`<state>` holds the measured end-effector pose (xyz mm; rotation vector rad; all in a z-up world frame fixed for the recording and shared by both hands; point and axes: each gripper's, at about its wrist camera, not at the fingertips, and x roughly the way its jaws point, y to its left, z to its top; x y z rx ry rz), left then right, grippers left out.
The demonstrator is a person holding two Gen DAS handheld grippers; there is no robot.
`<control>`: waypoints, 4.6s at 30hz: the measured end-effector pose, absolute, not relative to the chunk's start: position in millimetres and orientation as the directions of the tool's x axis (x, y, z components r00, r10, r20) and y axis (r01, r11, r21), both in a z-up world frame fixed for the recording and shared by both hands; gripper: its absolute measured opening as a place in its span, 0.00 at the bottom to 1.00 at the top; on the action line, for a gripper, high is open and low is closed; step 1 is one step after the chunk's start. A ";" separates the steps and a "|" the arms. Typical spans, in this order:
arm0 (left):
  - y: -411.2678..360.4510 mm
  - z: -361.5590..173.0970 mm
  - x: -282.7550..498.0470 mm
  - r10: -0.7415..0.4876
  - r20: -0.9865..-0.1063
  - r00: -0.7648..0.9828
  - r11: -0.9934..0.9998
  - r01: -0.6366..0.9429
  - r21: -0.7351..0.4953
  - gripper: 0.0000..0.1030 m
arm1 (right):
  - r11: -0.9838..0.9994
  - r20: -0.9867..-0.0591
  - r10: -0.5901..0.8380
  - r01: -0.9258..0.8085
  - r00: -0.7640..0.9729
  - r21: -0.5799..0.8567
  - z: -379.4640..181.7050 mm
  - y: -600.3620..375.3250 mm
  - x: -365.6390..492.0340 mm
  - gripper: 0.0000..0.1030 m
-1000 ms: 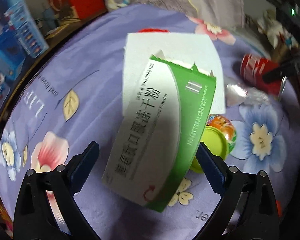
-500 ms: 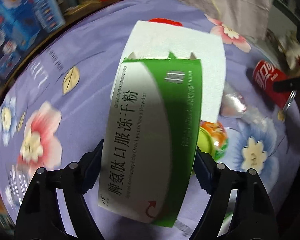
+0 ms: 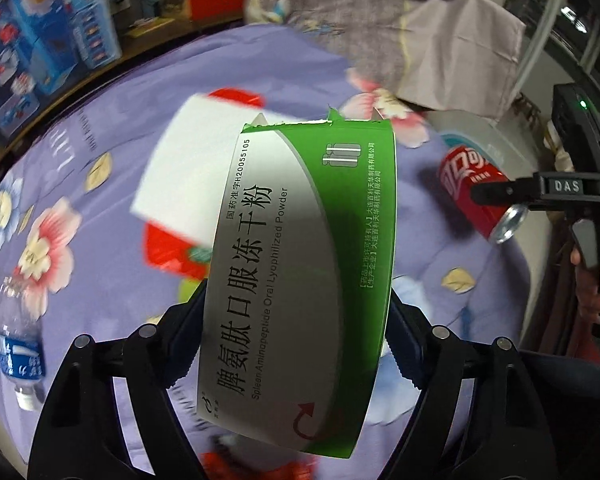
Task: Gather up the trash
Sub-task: 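Carry the can and medicine box over the teal bin and release both, then move both tools back to the table toward the tissue and red wrapper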
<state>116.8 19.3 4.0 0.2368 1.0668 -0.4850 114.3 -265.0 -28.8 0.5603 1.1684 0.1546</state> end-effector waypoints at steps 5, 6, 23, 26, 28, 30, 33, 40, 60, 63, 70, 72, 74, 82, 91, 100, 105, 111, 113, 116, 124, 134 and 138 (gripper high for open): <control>-36.2 9.5 112.5 -0.306 -0.875 0.374 0.832 0.552 -0.055 0.77 | 0.825 -0.802 0.390 0.215 0.452 0.522 -23.9 -310.4 104.0 0.61; -48.8 9.7 112.9 -0.313 -0.876 0.367 0.825 0.562 -0.059 0.77 | 0.819 -0.797 0.386 0.225 0.465 0.527 -23.2 -320.5 102.0 0.61; -220.4 1.2 121.9 -0.365 -0.888 0.281 0.737 0.670 -0.091 0.78 | 0.741 -0.743 0.305 0.342 0.595 0.578 -23.8 -462.4 68.3 0.61; -248.4 -4.9 120.6 -0.359 -0.894 0.268 0.717 0.693 -0.080 0.78 | 0.725 -0.742 0.290 0.368 0.604 0.583 -29.4 -483.2 61.8 0.61; -264.3 -9.6 120.6 -0.356 -0.899 0.255 0.705 0.704 -0.080 0.78 | 0.712 -0.744 0.285 0.386 0.605 0.587 -35.1 -496.1 58.3 0.61; -280.3 -14.7 121.4 -0.351 -0.903 0.246 0.695 0.715 -0.076 0.78 | 0.702 -0.745 0.284 0.399 0.604 0.590 -40.7 -506.4 55.2 0.61; -300.4 -24.5 123.7 -0.344 -0.910 0.229 0.685 0.724 -0.077 0.78 | 0.684 -0.747 0.278 0.422 0.604 0.595 -49.8 -522.1 50.5 0.61; -336.8 -47.2 132.9 -0.327 -0.924 0.198 0.690 0.718 -0.090 0.80 | 0.661 -0.756 0.267 0.457 0.598 0.595 -61.8 -543.7 45.9 0.61; -326.4 -62.3 141.5 -0.312 -0.935 0.171 0.730 0.672 -0.120 0.81 | 0.666 -0.776 0.286 0.466 0.562 0.582 -78.8 -541.8 57.2 0.61; -317.8 -60.3 138.9 -0.315 -0.933 0.173 0.736 0.665 -0.125 0.84 | 0.673 -0.783 0.295 0.463 0.548 0.577 -81.9 -537.3 62.3 0.61; -290.5 -51.2 137.2 -0.328 -0.925 0.190 0.764 0.629 -0.141 0.85 | 0.692 -0.798 0.322 0.449 0.509 0.566 -93.4 -520.0 80.2 0.61; -282.4 -49.1 136.9 -0.330 -0.924 0.194 0.771 0.620 -0.145 0.87 | 0.693 -0.796 0.334 0.442 0.504 0.570 -95.6 -514.9 86.2 0.61; -275.7 -47.7 137.5 -0.331 -0.922 0.200 0.778 0.611 -0.147 0.88 | 0.691 -0.795 0.341 0.439 0.503 0.574 -95.6 -511.2 89.2 0.63; -255.8 -43.1 138.0 -0.349 -0.916 0.200 0.795 0.581 -0.176 0.89 | 0.713 -0.814 0.311 0.446 0.490 0.541 -84.3 -501.5 86.1 0.75; -224.3 -36.4 131.7 -0.369 -0.905 0.210 0.806 0.557 -0.199 0.91 | 0.740 -0.839 0.286 0.449 0.464 0.500 -65.7 -475.3 82.0 0.80; -157.8 -21.0 128.9 -0.376 -0.884 0.277 0.845 0.495 -0.204 0.92 | 0.798 -0.849 0.290 0.379 0.442 0.469 -43.0 -415.5 96.8 0.81; -106.8 -13.0 128.5 -0.366 -0.874 0.319 0.877 0.433 -0.209 0.92 | 0.841 -0.857 0.304 0.306 0.416 0.446 -32.2 -364.5 113.1 0.80; -35.6 -8.5 126.7 -0.335 -0.867 0.369 0.915 0.349 -0.205 0.92 | 0.892 -0.870 0.313 0.197 0.381 0.407 -18.5 -295.8 135.4 0.81; -9.5 -7.4 126.2 -0.317 -0.866 0.388 0.927 0.320 -0.196 0.92 | 0.910 -0.876 0.312 0.148 0.368 0.387 -12.0 -267.3 144.8 0.80; 27.2 -7.1 126.2 -0.295 -0.864 0.409 0.943 0.271 -0.194 0.92 | 0.930 -0.881 0.317 0.069 0.351 0.362 -2.7 -225.0 156.8 0.81; 115.9 -17.9 129.9 -0.244 -0.866 0.437 0.969 0.144 -0.201 0.93 | 0.953 -0.903 0.302 -0.129 0.304 0.275 11.7 -117.6 192.3 0.80; 183.1 -50.0 150.7 -0.230 -0.881 0.414 0.971 0.030 -0.239 0.93 | 0.947 -0.927 0.256 -0.265 0.273 0.184 2.9 -28.8 247.3 0.81; 192.0 -58.4 157.1 -0.231 -0.885 0.404 0.970 0.018 -0.244 0.93 | 0.944 -0.943 0.215 -0.302 0.255 0.133 -11.6 -5.7 262.4 0.80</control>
